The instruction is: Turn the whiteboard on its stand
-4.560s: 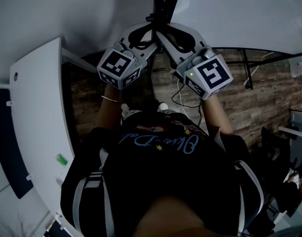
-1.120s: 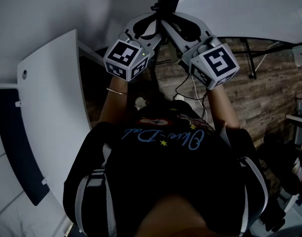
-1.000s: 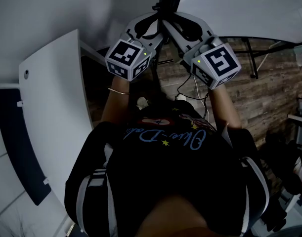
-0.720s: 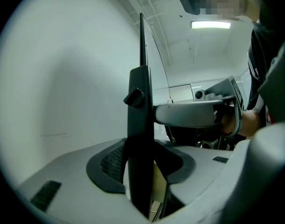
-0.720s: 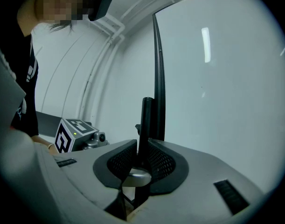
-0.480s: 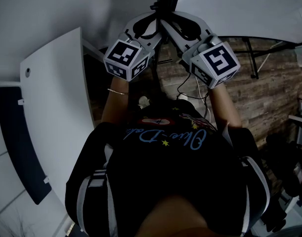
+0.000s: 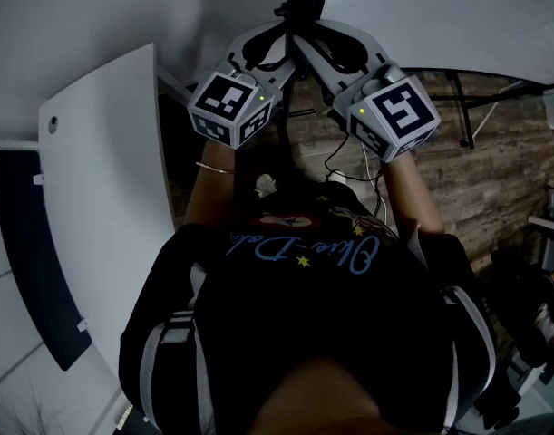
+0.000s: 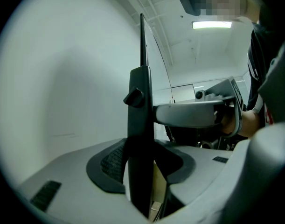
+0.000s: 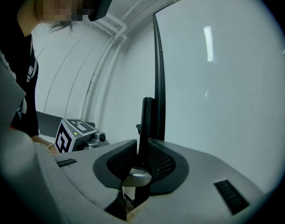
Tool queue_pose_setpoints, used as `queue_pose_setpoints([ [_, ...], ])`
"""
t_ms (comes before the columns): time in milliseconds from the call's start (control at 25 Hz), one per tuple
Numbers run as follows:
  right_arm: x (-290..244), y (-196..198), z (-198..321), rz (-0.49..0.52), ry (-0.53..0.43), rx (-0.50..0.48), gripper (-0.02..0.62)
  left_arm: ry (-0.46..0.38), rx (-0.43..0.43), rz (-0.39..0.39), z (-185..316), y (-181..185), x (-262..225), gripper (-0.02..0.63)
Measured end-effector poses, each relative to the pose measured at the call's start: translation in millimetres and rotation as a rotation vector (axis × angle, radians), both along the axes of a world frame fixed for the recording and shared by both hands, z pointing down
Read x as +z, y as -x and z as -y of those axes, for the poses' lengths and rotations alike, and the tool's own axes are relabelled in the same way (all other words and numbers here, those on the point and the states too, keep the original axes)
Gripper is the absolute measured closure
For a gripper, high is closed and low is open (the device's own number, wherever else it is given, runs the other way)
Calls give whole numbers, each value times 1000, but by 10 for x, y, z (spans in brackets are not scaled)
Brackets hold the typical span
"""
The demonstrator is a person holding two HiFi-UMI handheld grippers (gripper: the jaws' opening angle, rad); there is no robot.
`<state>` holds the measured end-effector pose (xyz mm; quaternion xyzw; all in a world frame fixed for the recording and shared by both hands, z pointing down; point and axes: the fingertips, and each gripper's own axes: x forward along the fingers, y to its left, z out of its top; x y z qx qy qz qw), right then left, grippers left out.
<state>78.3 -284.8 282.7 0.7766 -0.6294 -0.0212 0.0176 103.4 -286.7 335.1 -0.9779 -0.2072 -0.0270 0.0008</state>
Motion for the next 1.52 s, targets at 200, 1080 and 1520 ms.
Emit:
queue_pose_setpoints([
  [200, 1, 66, 85, 3, -4, -13, 531, -1, -12, 0, 87, 63, 4, 442],
  [1080, -30, 183, 191, -8, -3, -68, 531, -2, -55, -9, 202, 171, -32, 442],
  [1520, -39, 257, 271, -11, 0, -76, 531, 3, -65, -15, 283, 243, -45, 442],
])
